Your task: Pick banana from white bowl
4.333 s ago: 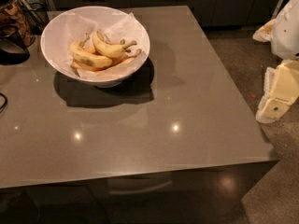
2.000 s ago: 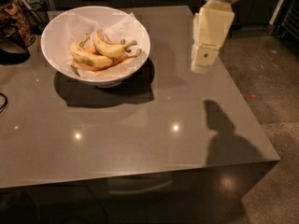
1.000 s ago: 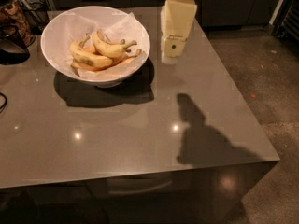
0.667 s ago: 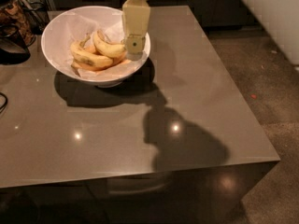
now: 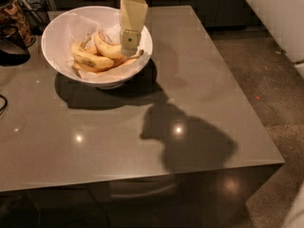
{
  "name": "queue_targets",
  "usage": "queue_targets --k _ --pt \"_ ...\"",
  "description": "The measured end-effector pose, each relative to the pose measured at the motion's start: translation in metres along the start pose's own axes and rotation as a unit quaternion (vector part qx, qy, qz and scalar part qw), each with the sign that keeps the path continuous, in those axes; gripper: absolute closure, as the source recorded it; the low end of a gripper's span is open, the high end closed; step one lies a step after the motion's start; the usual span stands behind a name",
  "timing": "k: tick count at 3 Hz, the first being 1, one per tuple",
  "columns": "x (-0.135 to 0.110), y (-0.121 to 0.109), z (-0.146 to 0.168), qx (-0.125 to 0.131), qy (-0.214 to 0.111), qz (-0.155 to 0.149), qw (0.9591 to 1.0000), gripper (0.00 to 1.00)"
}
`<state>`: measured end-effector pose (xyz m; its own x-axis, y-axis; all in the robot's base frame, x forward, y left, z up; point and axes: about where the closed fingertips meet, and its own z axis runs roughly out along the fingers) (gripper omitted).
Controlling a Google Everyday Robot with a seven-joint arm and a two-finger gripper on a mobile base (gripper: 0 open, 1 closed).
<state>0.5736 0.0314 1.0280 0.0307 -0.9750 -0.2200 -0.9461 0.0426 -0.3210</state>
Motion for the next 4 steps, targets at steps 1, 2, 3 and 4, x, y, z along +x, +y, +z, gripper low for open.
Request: queue_targets --k 1,2,3,4 --pt "-0.006 -0.007 0.008 -0.015 -0.013 0.016 0.9997 0.0" --pt "-0.013 -0.013 0.022 -0.037 -0.021 0.028 0.9987 0.0" --pt "-0.022 -0.012 0.039 -0.057 -0.023 0.032 0.9976 0.12" --pt "-0.033 -0.009 0.053 -0.068 -0.015 0.029 0.9971 0.14"
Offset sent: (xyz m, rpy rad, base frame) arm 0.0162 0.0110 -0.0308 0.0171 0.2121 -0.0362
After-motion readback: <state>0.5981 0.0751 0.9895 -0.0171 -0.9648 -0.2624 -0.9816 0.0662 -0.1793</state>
